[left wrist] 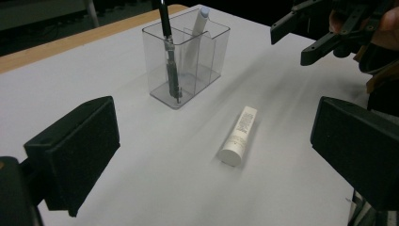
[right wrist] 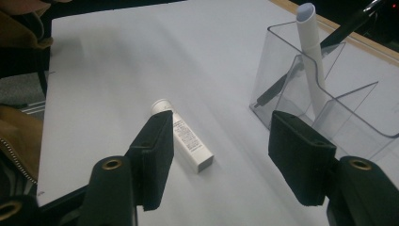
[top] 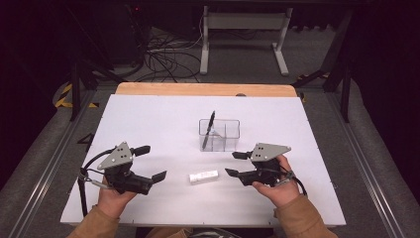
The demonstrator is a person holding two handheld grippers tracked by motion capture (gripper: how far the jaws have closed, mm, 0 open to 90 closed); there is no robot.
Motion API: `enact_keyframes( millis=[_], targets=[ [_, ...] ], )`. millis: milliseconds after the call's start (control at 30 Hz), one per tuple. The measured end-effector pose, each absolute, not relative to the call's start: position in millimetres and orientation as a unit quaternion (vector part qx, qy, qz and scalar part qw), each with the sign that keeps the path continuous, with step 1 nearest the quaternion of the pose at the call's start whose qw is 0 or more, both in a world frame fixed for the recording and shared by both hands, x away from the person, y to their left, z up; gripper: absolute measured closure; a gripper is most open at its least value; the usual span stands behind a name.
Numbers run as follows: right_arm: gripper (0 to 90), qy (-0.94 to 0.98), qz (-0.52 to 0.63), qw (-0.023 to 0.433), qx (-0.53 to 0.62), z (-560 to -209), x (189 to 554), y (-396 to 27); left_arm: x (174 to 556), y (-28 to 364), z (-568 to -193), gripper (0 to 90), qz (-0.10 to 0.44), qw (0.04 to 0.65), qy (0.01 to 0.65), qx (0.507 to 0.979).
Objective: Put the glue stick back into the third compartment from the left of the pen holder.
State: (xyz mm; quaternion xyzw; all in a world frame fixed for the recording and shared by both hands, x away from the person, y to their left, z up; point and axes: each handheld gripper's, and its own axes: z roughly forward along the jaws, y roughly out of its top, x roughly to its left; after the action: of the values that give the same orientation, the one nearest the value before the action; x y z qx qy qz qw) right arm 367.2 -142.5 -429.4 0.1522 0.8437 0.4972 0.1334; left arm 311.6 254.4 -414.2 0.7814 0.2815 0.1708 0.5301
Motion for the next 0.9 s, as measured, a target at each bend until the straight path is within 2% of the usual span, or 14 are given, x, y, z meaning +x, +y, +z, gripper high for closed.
enact_keyframes(
  millis=[533, 900],
  targets=[
    [39.2, 0.867, 0.468, 0.115, 0.126, -426, 375, -121, 305, 264, -429, 2.7, 0.193, 0.538, 0.272, 0.774],
    [38.9, 0.900, 0.415, 0.106, 0.083, -425, 388, -89, 309, 279, -442, 3.5, 0.204, 0.541, 0.298, 0.759]
  ],
)
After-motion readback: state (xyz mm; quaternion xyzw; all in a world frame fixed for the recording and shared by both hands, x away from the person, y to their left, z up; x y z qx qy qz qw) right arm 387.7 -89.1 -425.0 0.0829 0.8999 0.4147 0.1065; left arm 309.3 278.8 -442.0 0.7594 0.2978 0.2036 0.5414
